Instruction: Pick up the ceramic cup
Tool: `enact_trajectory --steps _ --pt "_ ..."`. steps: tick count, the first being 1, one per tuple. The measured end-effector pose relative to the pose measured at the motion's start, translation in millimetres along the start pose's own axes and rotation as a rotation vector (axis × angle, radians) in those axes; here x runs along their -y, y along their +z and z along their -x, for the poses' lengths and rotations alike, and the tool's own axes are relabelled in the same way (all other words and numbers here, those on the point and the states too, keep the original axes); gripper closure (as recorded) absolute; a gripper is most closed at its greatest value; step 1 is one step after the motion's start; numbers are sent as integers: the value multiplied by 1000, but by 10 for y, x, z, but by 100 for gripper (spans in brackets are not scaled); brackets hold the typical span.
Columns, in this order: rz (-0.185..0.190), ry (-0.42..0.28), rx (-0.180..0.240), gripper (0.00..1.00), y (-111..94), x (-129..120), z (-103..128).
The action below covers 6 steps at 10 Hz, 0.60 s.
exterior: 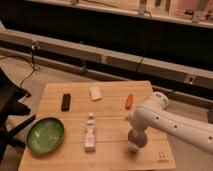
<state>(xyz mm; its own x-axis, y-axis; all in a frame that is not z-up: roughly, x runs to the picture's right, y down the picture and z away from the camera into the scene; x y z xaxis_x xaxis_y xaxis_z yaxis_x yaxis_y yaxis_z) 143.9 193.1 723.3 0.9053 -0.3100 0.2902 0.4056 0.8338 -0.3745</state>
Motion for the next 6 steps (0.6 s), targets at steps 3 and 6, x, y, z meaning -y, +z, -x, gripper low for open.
enact_trajectory --steps 3,6 --pt "-1 -11 -2 78 -88 22 13" --pt "-4 -16 -5 89 -119 31 26"
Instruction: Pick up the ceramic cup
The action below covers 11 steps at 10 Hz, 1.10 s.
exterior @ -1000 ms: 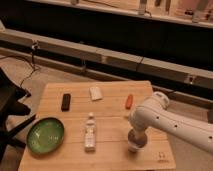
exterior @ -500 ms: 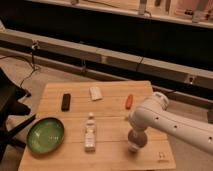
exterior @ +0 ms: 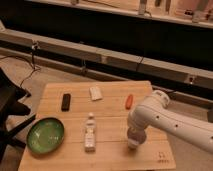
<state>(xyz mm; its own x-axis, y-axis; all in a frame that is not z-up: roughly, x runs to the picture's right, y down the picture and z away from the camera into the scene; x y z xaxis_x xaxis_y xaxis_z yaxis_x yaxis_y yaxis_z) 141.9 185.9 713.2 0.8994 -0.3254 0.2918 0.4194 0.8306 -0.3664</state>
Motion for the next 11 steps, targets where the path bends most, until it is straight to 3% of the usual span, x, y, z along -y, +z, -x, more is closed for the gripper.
enact_trajectory --steps 11 --pt "1 2 5 89 -244 109 11"
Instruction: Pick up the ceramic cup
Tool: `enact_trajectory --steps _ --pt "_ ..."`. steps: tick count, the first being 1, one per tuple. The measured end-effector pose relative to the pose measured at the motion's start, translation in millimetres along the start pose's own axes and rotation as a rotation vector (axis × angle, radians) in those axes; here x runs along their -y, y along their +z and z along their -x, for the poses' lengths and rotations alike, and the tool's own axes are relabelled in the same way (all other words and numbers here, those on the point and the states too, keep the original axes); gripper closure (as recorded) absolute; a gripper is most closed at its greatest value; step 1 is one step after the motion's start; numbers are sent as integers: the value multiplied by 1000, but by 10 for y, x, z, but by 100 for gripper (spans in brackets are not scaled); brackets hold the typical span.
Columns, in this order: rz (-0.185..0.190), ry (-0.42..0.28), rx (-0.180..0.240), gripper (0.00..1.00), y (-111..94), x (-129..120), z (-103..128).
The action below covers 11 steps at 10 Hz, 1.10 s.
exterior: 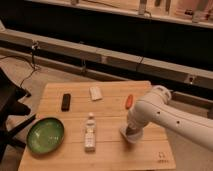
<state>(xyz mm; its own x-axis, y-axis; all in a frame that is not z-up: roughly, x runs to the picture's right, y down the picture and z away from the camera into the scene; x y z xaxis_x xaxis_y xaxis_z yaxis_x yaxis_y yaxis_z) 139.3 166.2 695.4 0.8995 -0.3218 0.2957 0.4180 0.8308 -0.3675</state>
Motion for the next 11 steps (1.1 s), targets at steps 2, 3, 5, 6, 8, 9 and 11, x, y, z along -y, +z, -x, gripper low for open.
enact_trajectory --steps 2,3,5,6,8,9,11 --pt "1 0 2 89 -31 16 7" --pt "1 0 1 89 -54 27 8" --pt "0 -1 1 89 -113 58 11" --pt "0 -1 1 89 -132 66 13" --pt "2 2 2 89 -155 76 10" --pt "3 1 3 89 -168 91 17" --pt "3 0 3 89 -225 124 19"
